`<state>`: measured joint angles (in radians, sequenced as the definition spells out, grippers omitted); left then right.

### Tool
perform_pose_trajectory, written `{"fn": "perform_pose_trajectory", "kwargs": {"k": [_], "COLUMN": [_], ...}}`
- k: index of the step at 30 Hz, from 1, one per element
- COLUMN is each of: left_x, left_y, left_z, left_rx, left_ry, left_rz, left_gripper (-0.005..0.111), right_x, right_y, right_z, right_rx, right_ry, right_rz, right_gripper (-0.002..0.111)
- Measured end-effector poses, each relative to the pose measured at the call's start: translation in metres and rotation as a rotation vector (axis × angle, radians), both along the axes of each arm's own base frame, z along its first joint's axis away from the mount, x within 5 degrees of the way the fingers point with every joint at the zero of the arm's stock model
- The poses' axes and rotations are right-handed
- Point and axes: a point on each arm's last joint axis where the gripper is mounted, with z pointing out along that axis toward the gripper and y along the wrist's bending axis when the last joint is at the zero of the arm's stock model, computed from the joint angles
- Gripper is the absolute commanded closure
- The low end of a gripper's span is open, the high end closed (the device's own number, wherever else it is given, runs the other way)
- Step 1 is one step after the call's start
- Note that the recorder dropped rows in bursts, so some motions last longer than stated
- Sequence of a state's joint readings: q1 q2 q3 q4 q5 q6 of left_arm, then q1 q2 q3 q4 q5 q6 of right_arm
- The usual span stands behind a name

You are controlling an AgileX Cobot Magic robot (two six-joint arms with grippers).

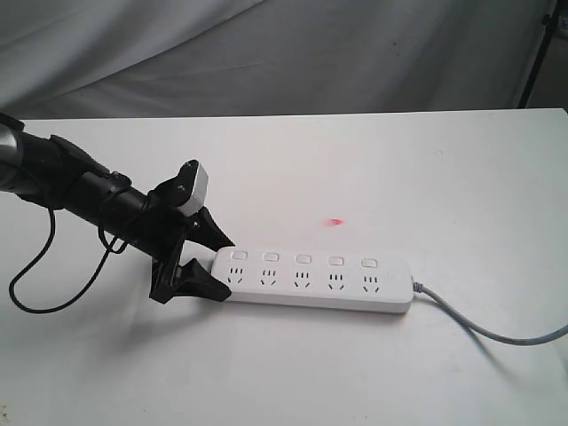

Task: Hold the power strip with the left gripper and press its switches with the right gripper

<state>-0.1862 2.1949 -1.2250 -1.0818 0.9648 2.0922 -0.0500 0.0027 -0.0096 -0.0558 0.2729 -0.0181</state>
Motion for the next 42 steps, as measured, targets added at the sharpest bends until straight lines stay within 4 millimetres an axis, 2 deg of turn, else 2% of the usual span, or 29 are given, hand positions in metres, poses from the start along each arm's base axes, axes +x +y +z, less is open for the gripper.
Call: {"fn": "perform_pose_trajectory", "kwargs": {"k": [9, 42], "left_x": [0.0001, 0.0001], "left_y": [-0.0001, -0.0001], "left_z": [0.0001, 0.0001], "left_rx": [-0.001, -0.001], "left_ry": [0.0, 0.0], "left_rz": [0.001, 0.001], "left_gripper": [0.104, 0.104], "right_x": [-0.0011, -0.0012], "right_y": [-0.0003, 0.0001], "right_z": [-0.008, -0.0083], "right_rx": [0.004, 0.019], "right_ry": [0.072, 0.075], "right_rz": [-0.004, -0.003], "right_gripper": [0.089, 0.089]}}
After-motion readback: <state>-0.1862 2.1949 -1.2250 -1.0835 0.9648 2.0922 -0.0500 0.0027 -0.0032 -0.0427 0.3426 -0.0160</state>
